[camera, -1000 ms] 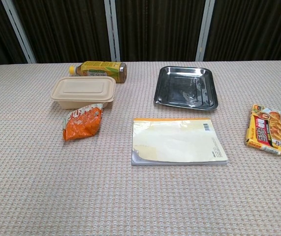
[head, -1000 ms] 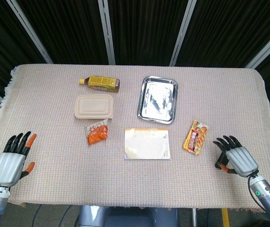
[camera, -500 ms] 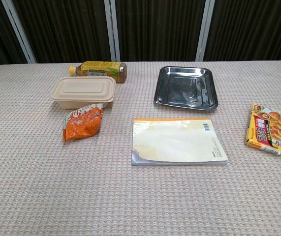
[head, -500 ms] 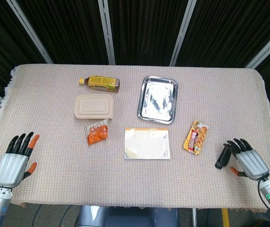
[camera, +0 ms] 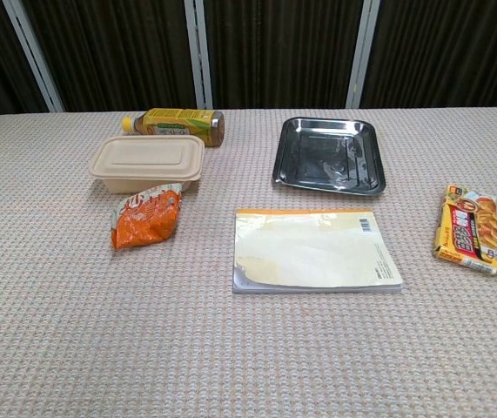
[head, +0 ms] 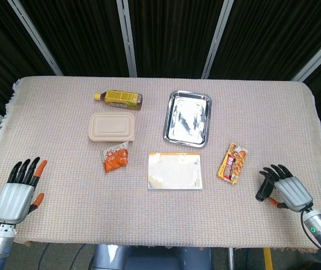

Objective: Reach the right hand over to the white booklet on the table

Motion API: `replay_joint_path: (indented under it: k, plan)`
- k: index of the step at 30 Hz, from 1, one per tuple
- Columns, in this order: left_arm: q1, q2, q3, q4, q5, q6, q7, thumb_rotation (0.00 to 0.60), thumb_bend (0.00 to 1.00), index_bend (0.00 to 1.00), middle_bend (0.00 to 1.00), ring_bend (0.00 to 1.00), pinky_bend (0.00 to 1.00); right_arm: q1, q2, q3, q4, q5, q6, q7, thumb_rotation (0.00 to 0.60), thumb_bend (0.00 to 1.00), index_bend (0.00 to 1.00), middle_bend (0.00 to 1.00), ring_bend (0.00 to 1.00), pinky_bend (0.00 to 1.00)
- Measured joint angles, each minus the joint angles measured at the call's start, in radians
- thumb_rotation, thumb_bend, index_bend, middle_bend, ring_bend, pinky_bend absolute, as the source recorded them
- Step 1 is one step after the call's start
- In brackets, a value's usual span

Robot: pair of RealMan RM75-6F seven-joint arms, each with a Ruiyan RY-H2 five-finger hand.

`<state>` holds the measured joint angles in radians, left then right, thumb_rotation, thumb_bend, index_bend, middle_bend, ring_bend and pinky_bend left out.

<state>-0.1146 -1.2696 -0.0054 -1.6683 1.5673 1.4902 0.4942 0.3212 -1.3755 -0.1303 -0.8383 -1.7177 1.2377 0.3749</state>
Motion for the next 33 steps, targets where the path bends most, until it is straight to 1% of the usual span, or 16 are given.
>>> replay_joint_path:
  k: [5, 10, 14, 17, 20, 22, 25, 28, 33]
  plan:
    - [0.006, -0.006, 0.001, -0.004, 0.001, 0.009, 0.015, 0.6, 0.3, 0.0, 0.0, 0.0, 0.08, 0.013, -0.011, -0.005, 0.022, -0.007, -0.003, 0.016, 0.6, 0.28, 0.11, 0.09, 0.03, 0.08]
    - [0.008, -0.008, 0.004, -0.006, 0.006, 0.011, 0.021, 0.6, 0.3, 0.0, 0.0, 0.0, 0.08, 0.029, -0.014, -0.011, 0.025, -0.017, -0.013, 0.006, 0.6, 0.28, 0.11, 0.1, 0.03, 0.08]
    - [0.006, -0.008, 0.005, -0.005, 0.004, 0.002, 0.022, 0.6, 0.31, 0.0, 0.0, 0.0, 0.08, 0.043, -0.014, -0.013, 0.017, -0.02, -0.028, -0.009, 0.6, 0.29, 0.18, 0.13, 0.05, 0.08]
    - [0.004, -0.008, 0.004, -0.005, 0.001, -0.002, 0.023, 0.6, 0.3, 0.0, 0.0, 0.0, 0.08, 0.053, -0.015, -0.016, 0.011, -0.02, -0.048, -0.017, 0.6, 0.31, 0.26, 0.17, 0.07, 0.09]
    - [0.006, -0.008, 0.003, -0.005, -0.001, 0.0, 0.022, 0.6, 0.3, 0.0, 0.0, 0.0, 0.08, 0.064, -0.017, -0.023, 0.011, -0.023, -0.066, -0.026, 0.6, 0.33, 0.38, 0.25, 0.13, 0.16]
    - [0.006, -0.009, 0.002, -0.005, -0.002, 0.001, 0.024, 0.6, 0.3, 0.0, 0.0, 0.0, 0.08, 0.066, -0.021, -0.026, 0.017, -0.024, -0.07, -0.03, 0.6, 0.35, 0.45, 0.3, 0.19, 0.23]
    - [0.006, -0.009, 0.004, -0.006, -0.001, -0.002, 0.027, 0.6, 0.3, 0.0, 0.0, 0.0, 0.08, 0.067, -0.03, -0.028, 0.033, -0.022, -0.075, -0.033, 0.6, 0.35, 0.51, 0.36, 0.29, 0.34]
    - [0.005, -0.009, 0.004, -0.007, -0.001, -0.003, 0.028, 0.6, 0.3, 0.0, 0.0, 0.0, 0.08, 0.067, -0.04, -0.028, 0.05, -0.017, -0.079, -0.033, 0.6, 0.35, 0.56, 0.4, 0.36, 0.42]
    - [0.003, -0.009, 0.002, -0.007, -0.005, -0.009, 0.029, 0.6, 0.3, 0.0, 0.0, 0.0, 0.08, 0.065, -0.047, -0.028, 0.066, -0.014, -0.07, -0.03, 0.6, 0.35, 0.6, 0.45, 0.43, 0.48]
